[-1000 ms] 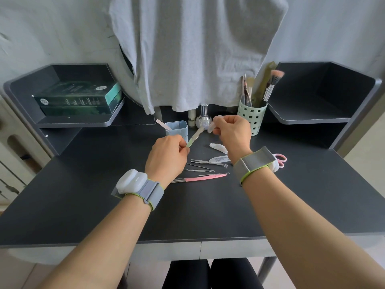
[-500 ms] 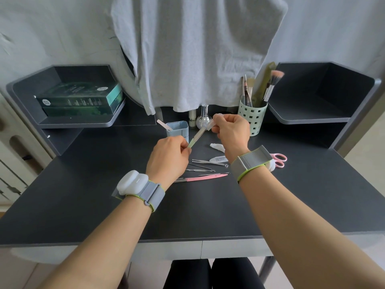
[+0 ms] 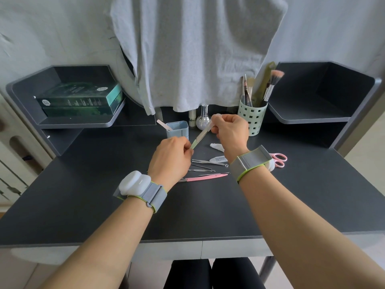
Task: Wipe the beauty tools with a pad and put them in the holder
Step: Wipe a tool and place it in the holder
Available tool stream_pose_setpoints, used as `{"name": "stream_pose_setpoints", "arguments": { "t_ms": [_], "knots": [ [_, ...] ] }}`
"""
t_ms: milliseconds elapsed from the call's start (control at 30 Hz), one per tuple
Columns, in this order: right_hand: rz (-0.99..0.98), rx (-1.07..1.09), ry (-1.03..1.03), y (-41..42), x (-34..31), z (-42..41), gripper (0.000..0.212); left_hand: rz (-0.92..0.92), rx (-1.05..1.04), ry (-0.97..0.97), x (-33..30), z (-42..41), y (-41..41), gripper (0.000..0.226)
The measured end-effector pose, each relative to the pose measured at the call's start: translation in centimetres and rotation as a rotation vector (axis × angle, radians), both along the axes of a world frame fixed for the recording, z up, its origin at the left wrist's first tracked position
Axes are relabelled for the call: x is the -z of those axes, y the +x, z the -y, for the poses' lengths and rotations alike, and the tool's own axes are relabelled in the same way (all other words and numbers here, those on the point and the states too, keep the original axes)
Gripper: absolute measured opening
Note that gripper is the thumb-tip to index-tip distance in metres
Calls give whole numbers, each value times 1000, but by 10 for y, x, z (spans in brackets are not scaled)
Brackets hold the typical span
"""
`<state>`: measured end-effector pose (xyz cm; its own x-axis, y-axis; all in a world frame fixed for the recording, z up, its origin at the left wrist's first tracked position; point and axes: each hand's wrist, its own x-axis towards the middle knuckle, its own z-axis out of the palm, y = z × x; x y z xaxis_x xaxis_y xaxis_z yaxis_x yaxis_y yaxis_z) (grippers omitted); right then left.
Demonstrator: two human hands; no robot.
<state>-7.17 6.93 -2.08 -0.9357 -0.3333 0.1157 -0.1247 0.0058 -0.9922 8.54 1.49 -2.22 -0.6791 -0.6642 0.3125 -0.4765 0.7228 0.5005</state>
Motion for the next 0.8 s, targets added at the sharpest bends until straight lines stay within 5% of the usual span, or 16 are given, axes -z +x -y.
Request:
{"name": "stream_pose_setpoints", "arguments": {
  "t_ms": [800],
  "knots": [
    [-42, -67, 67, 19, 5, -1, 13, -36, 20, -47, -5, -2, -5, 16]
  ]
}}
